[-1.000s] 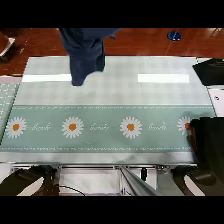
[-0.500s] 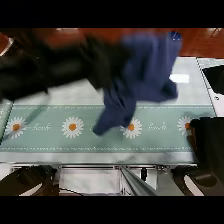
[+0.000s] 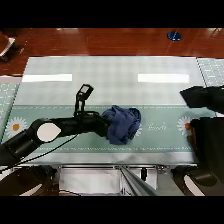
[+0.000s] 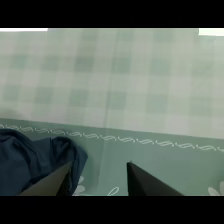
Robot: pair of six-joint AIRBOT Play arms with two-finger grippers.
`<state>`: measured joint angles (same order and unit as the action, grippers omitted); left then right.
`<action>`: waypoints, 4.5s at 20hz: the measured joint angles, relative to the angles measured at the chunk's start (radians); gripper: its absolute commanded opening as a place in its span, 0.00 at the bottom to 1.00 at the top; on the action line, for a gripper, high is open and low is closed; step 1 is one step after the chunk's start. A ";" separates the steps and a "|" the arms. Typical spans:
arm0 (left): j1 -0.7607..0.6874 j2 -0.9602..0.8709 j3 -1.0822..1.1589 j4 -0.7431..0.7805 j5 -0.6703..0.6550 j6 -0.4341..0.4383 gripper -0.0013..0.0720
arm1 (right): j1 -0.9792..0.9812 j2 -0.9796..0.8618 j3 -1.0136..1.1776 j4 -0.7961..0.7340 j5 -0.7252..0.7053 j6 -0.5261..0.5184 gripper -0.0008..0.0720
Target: Fold the shirts.
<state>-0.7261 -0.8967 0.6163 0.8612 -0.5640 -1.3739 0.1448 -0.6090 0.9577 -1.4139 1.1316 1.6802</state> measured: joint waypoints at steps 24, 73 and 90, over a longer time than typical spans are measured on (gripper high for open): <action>0.472 0.154 -0.304 -0.425 -0.593 0.304 0.71 | -0.459 -0.241 -0.385 0.265 0.006 -0.192 0.57; 0.805 -0.005 0.826 -0.404 -0.398 0.233 0.06 | -0.042 -0.275 0.854 0.152 0.176 -0.220 0.04; 0.858 0.433 0.697 0.052 -0.786 -0.011 0.06 | -0.044 -0.023 0.753 -0.011 0.637 -0.096 0.04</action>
<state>0.1322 -0.4641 1.3128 0.9134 -1.3499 -1.3853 0.1009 -0.6315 1.7103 -1.4250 1.7683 1.5845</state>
